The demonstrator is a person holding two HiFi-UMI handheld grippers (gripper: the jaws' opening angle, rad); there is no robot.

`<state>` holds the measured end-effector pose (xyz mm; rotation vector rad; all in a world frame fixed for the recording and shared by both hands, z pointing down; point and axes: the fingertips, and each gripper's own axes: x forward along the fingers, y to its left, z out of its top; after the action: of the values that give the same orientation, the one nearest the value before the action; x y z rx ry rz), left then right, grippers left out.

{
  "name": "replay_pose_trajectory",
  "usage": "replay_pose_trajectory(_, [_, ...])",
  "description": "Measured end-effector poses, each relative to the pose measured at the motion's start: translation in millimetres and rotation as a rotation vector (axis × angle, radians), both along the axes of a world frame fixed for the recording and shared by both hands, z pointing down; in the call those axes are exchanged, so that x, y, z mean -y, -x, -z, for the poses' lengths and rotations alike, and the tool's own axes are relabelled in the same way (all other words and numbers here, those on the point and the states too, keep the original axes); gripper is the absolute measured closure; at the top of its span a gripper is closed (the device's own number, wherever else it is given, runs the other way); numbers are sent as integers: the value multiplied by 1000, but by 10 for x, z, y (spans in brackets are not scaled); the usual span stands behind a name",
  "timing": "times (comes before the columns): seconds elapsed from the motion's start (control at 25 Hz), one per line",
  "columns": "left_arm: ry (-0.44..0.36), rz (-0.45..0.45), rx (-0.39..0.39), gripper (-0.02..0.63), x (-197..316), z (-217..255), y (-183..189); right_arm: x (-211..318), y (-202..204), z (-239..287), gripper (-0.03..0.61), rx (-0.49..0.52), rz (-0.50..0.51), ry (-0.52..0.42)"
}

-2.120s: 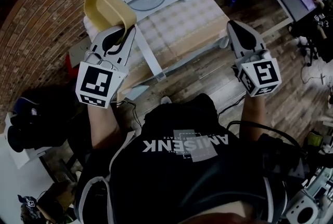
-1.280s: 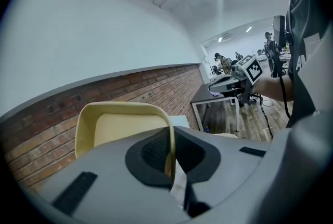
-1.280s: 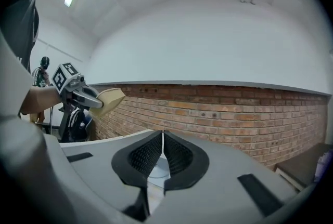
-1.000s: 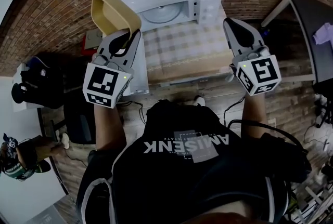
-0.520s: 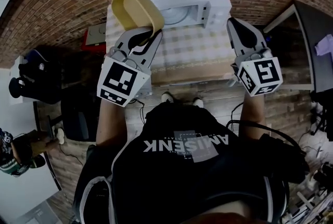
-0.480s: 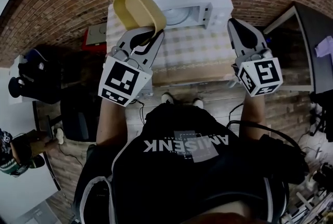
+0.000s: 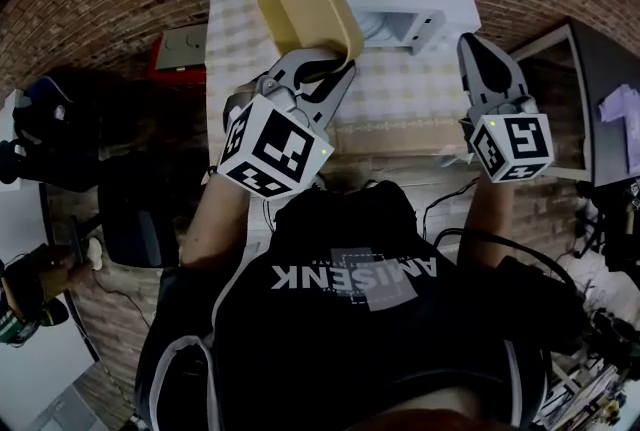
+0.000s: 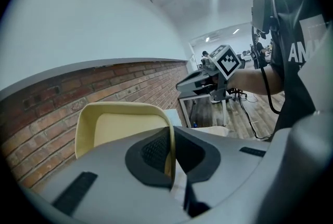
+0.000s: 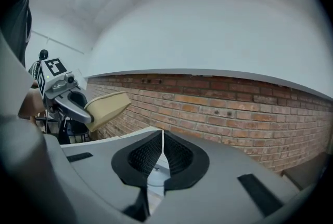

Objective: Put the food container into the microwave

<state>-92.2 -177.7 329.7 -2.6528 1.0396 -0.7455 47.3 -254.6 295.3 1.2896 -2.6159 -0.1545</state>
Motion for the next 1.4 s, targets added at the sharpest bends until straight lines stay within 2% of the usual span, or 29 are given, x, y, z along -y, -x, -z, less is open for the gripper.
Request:
replay_pose_trajectory(0.24, [85,-34,12,599,37,-324,-213,73,94,-108,535,-25,38,15])
replay_pose_trajectory(0.36, [122,-78,42,598,-30,-476,-443,165,-14,-48,535,-10,43,-8])
replay_pose_trajectory(0.76, [288,-98,124,598,67,-1016,-1063,455,-383,78,535,18,128,-35])
replay_pose_trajectory(0.92, [354,-96,166,598,128,-1319,-1183,552,-556,-4,535,36,133,-20])
replay_pose_trajectory(1.4, [498,-62,204,599,536,-1973,-1326,896,-926,-7,535,49,106,-19])
